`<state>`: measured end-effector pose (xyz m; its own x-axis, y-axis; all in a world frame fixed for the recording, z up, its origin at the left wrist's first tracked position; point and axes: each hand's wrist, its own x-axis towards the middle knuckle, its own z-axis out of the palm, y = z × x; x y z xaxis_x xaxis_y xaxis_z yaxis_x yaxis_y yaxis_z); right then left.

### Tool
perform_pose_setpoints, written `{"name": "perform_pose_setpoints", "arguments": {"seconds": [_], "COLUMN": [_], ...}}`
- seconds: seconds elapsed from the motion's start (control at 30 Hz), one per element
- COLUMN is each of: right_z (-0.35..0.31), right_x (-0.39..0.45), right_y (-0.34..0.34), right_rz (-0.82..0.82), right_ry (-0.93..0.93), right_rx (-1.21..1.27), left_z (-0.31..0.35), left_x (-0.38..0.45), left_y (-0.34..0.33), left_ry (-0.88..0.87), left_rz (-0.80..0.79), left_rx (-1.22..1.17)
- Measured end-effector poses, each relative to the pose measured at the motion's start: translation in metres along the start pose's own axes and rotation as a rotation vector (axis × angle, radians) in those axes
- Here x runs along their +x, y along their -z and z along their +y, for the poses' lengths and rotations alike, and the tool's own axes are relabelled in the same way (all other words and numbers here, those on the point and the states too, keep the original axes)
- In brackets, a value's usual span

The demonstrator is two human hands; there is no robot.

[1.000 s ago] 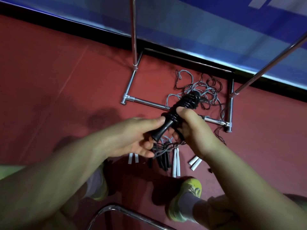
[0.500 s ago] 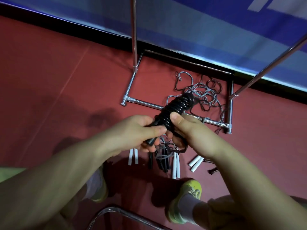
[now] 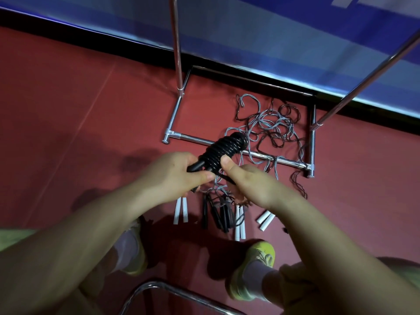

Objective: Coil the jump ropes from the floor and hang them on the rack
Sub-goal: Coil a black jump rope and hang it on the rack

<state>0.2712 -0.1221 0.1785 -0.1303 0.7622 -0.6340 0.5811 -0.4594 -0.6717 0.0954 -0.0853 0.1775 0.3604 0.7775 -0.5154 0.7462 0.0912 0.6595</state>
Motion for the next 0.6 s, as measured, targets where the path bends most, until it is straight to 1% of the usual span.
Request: {"name": "perform_pose_setpoints", "arguments": {"seconds": [0.03,0.1,0.2,0.27,0.43,0.53,0.6], "right_z": [0.002,0.005,0.005,0.003,0.007,0.006,0.003], "right_x": [0.001,0.003,0.002,0.001,0.008,0.01,0.009], "right_y": [0.0,-0.003,-0.007,-0.009,-0.017,-0.018,-0.018], "right_rz": [0.033,0.046,-0.025,-0.067,-0.084,-0.202,-0.232], "right_ry": [0.014,0.036,0.031,-0.007,-0.072,-0.166,-0.215], "right_rx": [-0.016,0.042,0.215,0.321,0.448,0.522,0.559], "left_z": [0.001,0.001,0.0,0.001,0.004,0.006,0.005], "left_x": [0.0,-0.001,-0.002,-0.004,-0.007,-0.011,-0.014], "left_y": [0.001,0.004,0.007,0.009,0.007,0.004,-0.002], "left_ry": [-0.011,-0.029,-0.032,-0.046,-0.184,-0.265,-0.321], "left_rz": [0.028,0.071,0.096,0.103,0.147,0.163,0.196], "left_rx": [0.035,0.105,0.199,0.283,0.543,0.694,0.777]}}
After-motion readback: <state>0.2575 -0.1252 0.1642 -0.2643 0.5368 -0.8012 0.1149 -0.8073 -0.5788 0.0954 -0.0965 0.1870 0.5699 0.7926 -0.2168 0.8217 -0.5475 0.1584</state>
